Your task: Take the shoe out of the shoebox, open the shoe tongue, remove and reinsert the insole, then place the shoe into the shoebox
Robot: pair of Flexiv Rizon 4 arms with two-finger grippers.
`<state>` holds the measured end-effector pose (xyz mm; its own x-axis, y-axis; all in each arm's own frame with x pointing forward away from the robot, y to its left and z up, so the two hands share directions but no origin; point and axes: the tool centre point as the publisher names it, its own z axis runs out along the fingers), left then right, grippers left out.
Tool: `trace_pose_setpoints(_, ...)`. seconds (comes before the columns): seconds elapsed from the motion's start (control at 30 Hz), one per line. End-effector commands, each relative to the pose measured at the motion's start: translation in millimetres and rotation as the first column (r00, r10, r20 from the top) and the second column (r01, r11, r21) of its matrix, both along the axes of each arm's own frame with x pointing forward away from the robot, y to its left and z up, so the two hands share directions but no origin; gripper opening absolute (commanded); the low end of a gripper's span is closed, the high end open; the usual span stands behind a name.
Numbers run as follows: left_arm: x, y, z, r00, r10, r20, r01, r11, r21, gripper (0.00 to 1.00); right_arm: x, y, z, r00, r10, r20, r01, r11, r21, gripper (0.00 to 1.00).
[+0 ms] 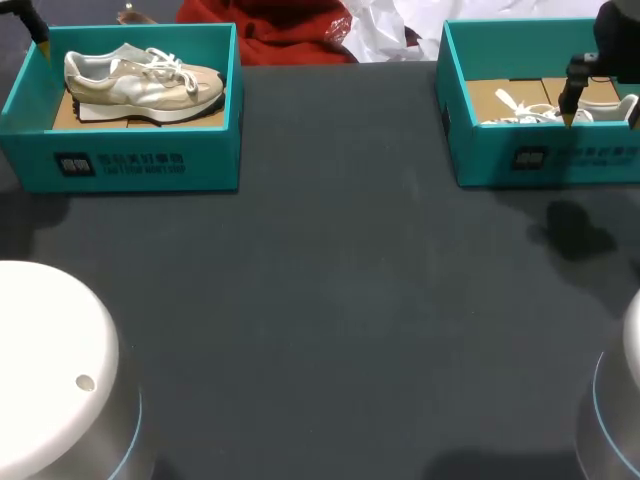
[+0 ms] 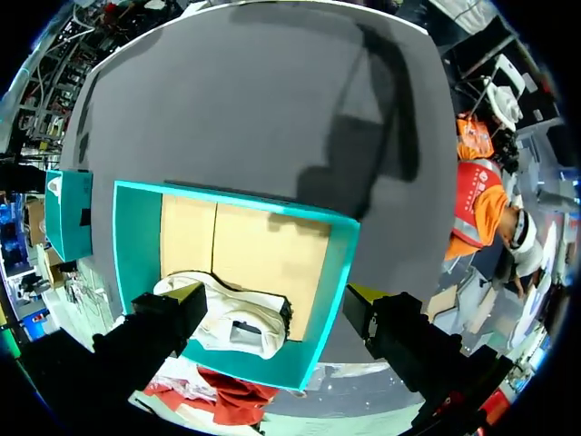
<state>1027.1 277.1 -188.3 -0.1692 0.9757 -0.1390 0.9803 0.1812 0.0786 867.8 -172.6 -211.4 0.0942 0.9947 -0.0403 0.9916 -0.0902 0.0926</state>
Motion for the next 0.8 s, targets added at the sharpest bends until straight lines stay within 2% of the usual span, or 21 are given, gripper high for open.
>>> trace_pose_setpoints(0.03, 36.8, 3.2, -12.6, 0.997, -0.069, 0.019, 0.069, 0.998, 0.013, 1.0, -0.9, -0.1, -0.5, 1.0, 0.0, 0.002, 0.0, 1.0, 0.0, 1.0)
trace_pose_setpoints(0.23, 83.5, 6.6, -24.0, 0.995, -0.1, 0.01, 0.099, 0.993, 0.07, 1.0, -0.9, -0.1, -0.5, 1.0, 0.0, 0.002, 0.0, 1.0, 0.0, 1.0)
trace_pose_setpoints(0.57, 83.5, 6.6, -24.0, 0.995, -0.1, 0.01, 0.099, 0.993, 0.07, 1.0, -0.9, -0.1, -0.5, 1.0, 0.0, 0.002, 0.0, 1.0, 0.0, 1.0)
trace_pose_setpoints(0.8, 112.8, -2.6, -54.0, 0.989, -0.145, 0.003, 0.144, 0.985, 0.096, 1.0, -0.9, -0.1, -0.5, 1.0, 0.0, 0.002, 0.0, 1.0, 0.0, 1.0)
